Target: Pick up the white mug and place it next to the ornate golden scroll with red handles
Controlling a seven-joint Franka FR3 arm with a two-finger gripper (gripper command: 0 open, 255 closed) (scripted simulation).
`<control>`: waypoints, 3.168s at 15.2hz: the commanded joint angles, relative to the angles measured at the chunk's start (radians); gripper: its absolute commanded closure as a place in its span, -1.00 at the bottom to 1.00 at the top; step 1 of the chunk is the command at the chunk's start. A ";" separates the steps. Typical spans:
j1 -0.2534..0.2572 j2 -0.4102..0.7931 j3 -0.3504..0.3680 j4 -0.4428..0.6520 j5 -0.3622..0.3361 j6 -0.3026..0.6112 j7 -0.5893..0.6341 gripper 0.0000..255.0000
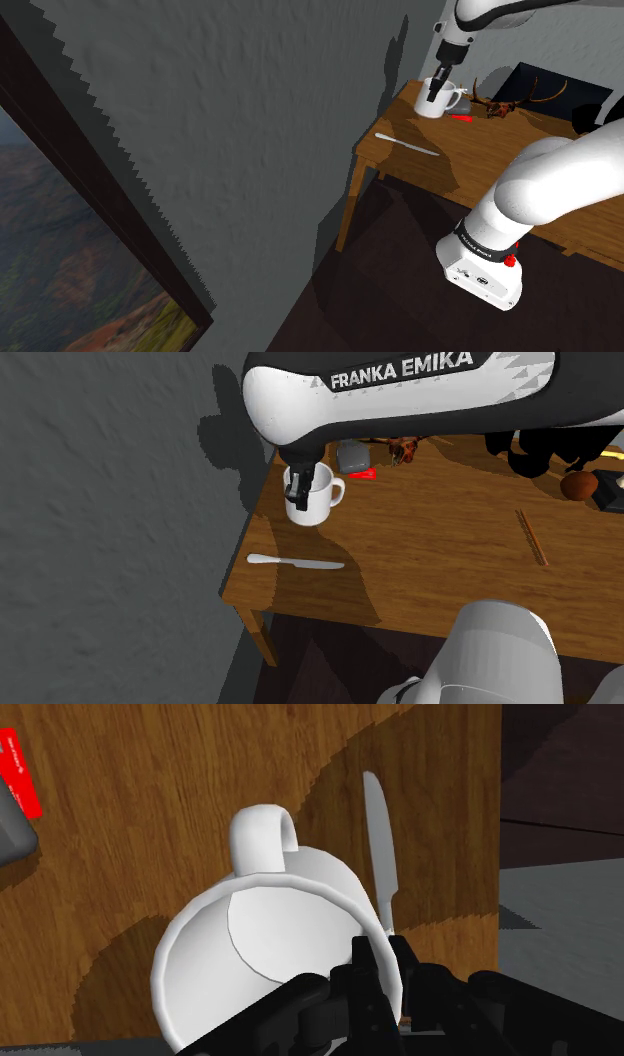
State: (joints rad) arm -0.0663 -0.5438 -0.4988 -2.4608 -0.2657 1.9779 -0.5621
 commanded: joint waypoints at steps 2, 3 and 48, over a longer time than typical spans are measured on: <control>0.000 -0.011 0.008 0.035 0.004 -0.045 -0.003 1.00; 0.001 -0.013 0.012 0.046 0.006 -0.059 -0.003 1.00; -0.001 0.018 -0.017 0.614 0.019 -0.576 -0.171 1.00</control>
State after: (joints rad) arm -0.0607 -0.5186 -0.4993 -1.8512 -0.2360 1.4093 -0.7072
